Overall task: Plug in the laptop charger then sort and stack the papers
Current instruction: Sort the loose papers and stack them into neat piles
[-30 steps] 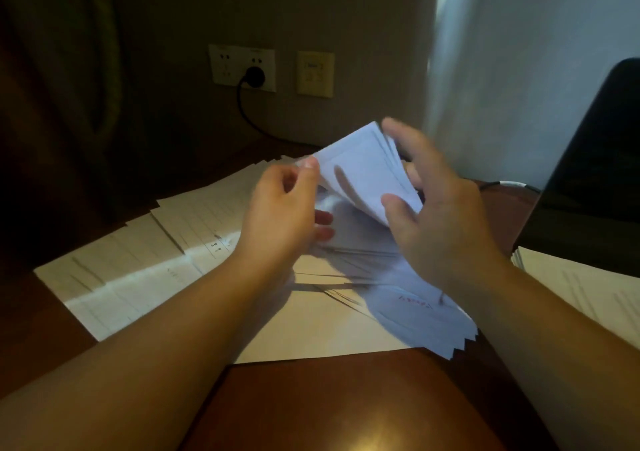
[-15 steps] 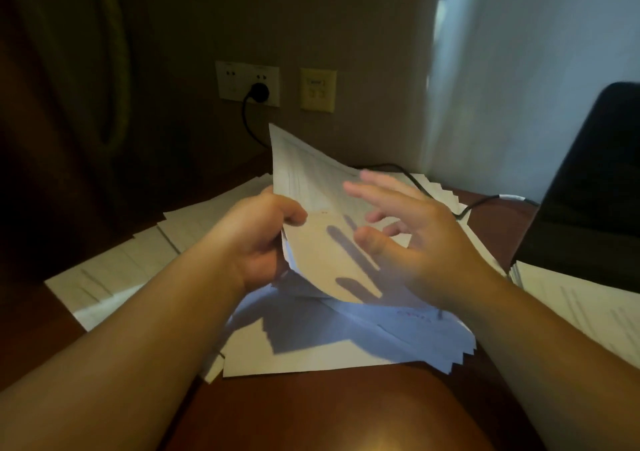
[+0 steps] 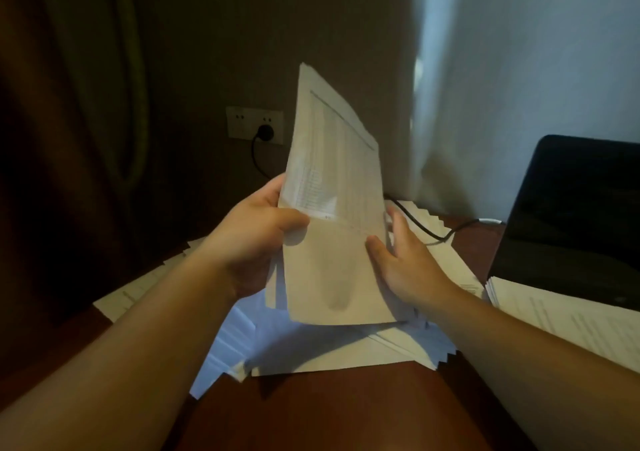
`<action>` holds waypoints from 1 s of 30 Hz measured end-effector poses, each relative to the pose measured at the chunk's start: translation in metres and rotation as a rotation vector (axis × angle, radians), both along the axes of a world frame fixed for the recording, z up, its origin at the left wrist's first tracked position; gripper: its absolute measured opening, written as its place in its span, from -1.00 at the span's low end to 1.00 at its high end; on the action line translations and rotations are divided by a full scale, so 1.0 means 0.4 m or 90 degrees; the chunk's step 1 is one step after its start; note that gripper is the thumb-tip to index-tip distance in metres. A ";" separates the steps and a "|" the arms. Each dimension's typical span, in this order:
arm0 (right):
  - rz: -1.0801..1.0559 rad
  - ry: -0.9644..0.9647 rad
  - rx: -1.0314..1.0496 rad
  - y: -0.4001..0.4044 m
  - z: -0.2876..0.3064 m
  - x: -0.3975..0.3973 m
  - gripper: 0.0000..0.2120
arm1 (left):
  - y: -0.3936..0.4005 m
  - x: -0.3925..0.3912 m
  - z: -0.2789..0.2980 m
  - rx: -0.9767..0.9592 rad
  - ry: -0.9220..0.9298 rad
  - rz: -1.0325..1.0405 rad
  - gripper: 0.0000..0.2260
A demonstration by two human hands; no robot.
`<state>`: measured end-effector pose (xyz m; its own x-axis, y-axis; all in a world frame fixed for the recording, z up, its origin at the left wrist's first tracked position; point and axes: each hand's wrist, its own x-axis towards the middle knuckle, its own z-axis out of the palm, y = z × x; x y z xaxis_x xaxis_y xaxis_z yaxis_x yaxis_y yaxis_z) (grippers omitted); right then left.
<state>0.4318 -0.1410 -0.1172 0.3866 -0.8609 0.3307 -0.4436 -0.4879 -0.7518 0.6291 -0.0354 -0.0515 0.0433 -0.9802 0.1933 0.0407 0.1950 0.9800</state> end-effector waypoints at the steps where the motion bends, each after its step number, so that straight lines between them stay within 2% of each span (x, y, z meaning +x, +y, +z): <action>1: -0.005 -0.017 0.011 -0.001 0.008 -0.001 -0.56 | 0.012 0.002 0.008 -0.010 -0.008 -0.007 -0.58; 5: -0.009 -0.109 0.115 -0.029 0.061 -0.006 -0.55 | 0.049 0.008 0.029 -0.035 -0.023 0.009 -0.61; 7: 0.007 -0.165 0.203 -0.042 0.088 -0.010 -0.61 | 0.061 0.008 0.033 -0.051 -0.026 0.041 -0.62; 10: 0.043 -0.244 0.251 -0.034 0.128 -0.018 -0.71 | 0.068 0.011 0.029 -0.063 -0.019 0.095 -0.73; 17: 0.042 -0.240 0.237 0.022 0.180 -0.039 -0.77 | 0.070 0.010 -0.003 -0.053 -0.030 0.219 -0.80; 24: 0.015 -0.097 0.181 0.068 0.221 -0.040 -0.81 | 0.081 -0.020 -0.023 -0.032 -0.059 0.341 -0.77; 30: -0.031 -0.180 0.128 0.118 0.251 -0.043 -0.77 | 0.105 -0.028 0.004 -0.058 -0.041 0.363 -0.77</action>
